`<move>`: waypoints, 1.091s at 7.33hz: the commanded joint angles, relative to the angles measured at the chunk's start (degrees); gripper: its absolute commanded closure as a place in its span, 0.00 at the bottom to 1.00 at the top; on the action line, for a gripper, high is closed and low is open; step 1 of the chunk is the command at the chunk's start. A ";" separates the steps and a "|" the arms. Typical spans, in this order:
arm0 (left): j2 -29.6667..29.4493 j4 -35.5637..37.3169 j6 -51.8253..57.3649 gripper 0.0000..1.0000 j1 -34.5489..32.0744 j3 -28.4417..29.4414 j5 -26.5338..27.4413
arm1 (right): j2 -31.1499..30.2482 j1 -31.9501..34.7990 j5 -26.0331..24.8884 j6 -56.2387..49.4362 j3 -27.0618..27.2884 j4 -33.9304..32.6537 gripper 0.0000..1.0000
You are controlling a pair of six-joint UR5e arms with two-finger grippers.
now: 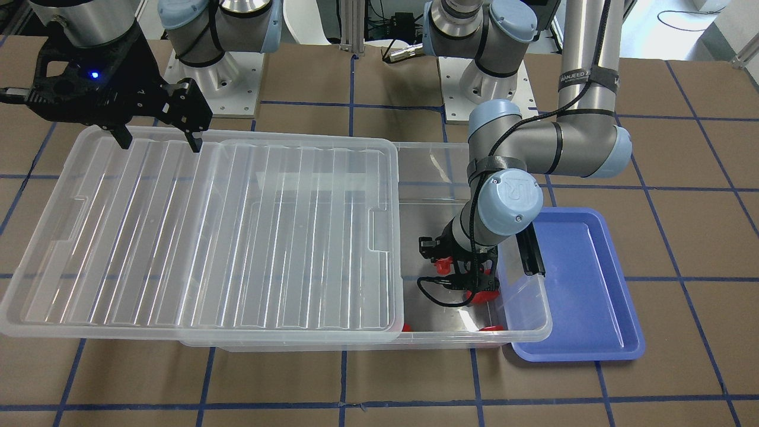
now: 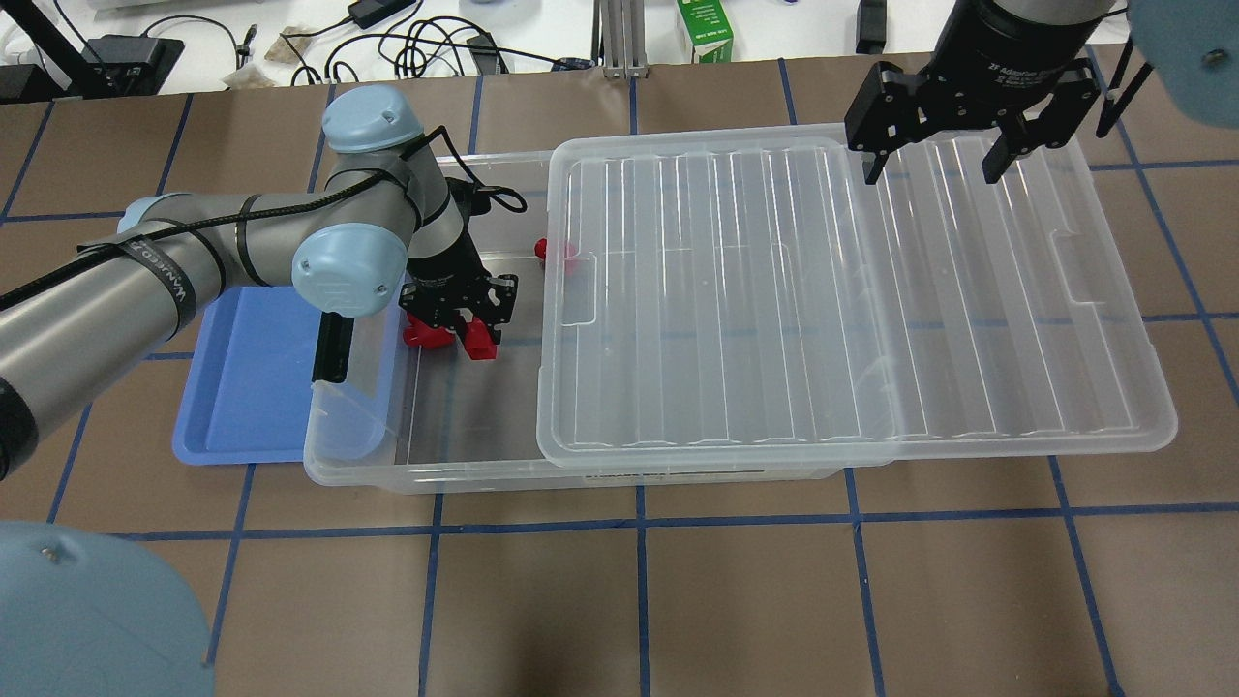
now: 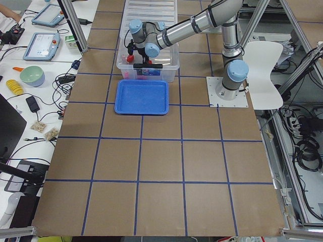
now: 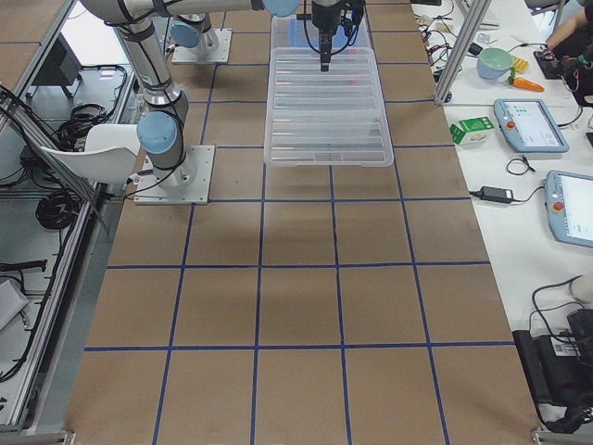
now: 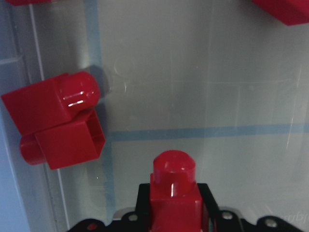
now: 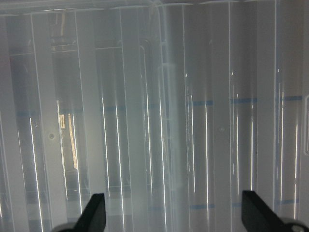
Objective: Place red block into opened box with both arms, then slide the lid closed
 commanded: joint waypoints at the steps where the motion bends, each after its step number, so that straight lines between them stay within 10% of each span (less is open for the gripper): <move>1: -1.30 0.51 0.00 1.00 0.00 -0.03 0.10 | 0.00 0.00 0.00 0.00 -0.02 0.07 0.00; 3: -2.01 0.60 -0.09 1.00 0.00 -0.03 0.10 | 0.00 0.00 0.00 0.00 -0.02 -0.01 0.00; 5: -2.19 0.60 -0.44 0.46 -0.09 -0.03 0.19 | 0.00 0.00 0.00 0.00 -0.02 -0.01 0.00; 8: -1.66 1.12 -1.06 0.26 0.00 0.14 -0.16 | 0.00 0.00 0.00 0.00 -0.02 -0.01 0.00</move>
